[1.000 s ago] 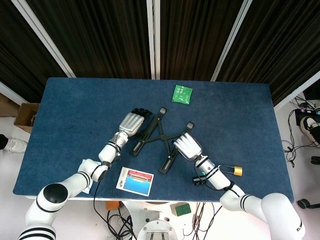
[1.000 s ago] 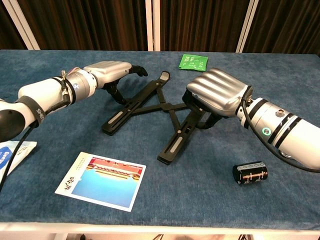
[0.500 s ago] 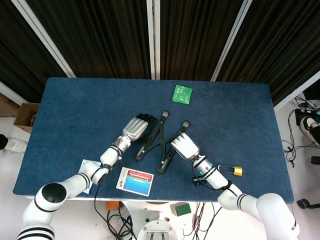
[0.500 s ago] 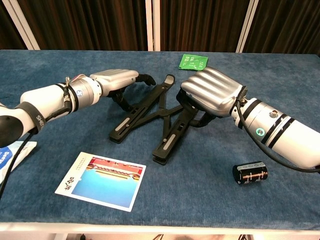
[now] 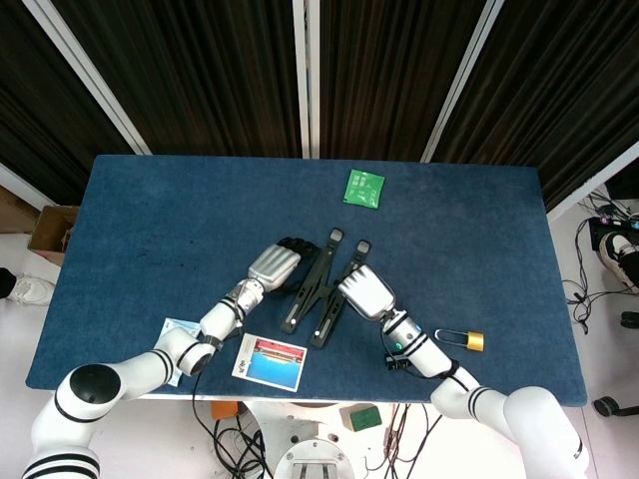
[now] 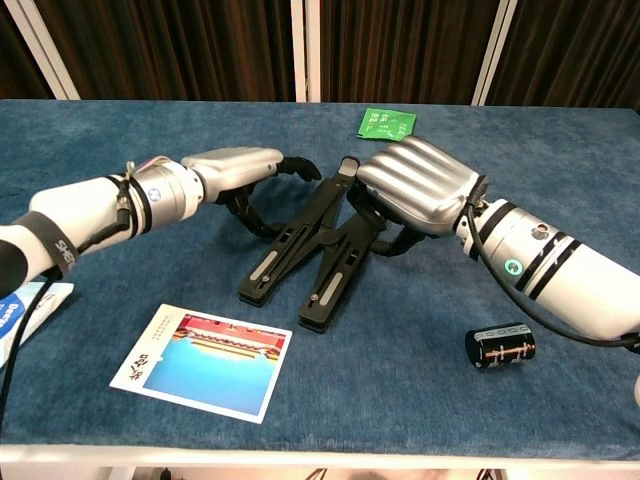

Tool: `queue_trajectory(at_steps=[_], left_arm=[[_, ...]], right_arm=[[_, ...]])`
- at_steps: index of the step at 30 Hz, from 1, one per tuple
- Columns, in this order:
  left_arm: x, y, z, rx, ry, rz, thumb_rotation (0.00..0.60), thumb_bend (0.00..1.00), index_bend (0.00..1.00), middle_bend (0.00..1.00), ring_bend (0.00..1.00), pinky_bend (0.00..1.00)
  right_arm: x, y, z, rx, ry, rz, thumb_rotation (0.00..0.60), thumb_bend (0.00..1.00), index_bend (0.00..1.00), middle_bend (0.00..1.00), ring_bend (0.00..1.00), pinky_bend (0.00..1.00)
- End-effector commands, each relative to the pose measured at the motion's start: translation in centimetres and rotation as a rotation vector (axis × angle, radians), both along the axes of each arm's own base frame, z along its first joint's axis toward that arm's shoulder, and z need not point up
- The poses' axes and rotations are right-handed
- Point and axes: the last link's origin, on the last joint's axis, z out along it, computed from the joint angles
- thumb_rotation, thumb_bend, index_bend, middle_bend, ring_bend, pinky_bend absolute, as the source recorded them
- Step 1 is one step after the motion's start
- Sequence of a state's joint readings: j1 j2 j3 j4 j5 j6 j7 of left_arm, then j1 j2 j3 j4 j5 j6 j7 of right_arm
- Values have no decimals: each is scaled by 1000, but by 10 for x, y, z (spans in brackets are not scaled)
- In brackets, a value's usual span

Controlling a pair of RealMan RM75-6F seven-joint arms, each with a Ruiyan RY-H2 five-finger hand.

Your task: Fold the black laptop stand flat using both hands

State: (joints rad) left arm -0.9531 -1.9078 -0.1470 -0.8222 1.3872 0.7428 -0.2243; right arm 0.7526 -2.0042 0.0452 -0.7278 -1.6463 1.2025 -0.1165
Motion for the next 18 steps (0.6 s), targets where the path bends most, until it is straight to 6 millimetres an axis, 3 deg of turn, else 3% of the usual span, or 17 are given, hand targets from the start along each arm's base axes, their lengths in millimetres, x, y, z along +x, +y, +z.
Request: queue_trajectory(at_steps=[1,4,11,15,18], left_arm=[[-3,3,13,35,-9,-7,600,29,127,108,79,124],[-8,4,26,56,5,-34,600,29,127,108,79,124],[-16,-7,49,74,49,-148,600,28,127,108,79,125],[-17,-18,61,93,24,-185,600,27,127,108,79,125],[-19,-28,69,99,6,-201,600,27,127,108,79,124]], right_arm=[[-7,8,13,6,-1,6,600,151,517,628,640,859],[-13,16,37,-11,-15,16,600,152,344,474,536,780],[-42,32,101,-93,12,-60,600,153,310,436,484,746],[-54,26,108,-76,6,-156,600,174,300,453,441,645],[-62,18,102,-8,10,-261,600,340,199,468,382,518]])
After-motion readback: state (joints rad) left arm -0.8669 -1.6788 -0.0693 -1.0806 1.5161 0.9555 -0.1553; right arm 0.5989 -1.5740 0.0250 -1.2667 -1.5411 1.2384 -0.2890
